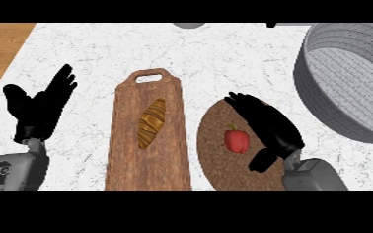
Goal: Pick the bell pepper from the placemat and place it in the basket
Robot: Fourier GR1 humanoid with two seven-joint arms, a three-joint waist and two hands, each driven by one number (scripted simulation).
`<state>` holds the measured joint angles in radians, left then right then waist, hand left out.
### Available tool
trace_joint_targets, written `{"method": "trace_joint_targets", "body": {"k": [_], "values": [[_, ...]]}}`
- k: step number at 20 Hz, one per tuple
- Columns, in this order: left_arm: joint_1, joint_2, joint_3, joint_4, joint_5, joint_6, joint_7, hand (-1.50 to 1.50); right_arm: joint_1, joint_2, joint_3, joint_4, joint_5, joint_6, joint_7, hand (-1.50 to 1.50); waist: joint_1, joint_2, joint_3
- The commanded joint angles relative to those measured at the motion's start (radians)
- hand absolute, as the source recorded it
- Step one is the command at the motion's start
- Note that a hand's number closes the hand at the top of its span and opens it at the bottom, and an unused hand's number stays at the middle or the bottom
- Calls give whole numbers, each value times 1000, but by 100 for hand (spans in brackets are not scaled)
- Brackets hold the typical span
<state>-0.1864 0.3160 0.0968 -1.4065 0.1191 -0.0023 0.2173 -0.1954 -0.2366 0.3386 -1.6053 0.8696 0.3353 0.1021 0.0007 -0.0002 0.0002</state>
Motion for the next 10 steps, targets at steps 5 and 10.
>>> {"method": "trace_joint_targets", "body": {"k": [5, 10], "values": [[8, -33, 13, -31, -34, -11, 12, 0, 48, -16, -58, -26, -27, 66, -117, -150, -2, 0, 0], [-9, -60, 29, 70, -65, -14, -66, 0, 83, 45, -4, 10, 46, -3, -146, -150, -3, 0, 0]]}}
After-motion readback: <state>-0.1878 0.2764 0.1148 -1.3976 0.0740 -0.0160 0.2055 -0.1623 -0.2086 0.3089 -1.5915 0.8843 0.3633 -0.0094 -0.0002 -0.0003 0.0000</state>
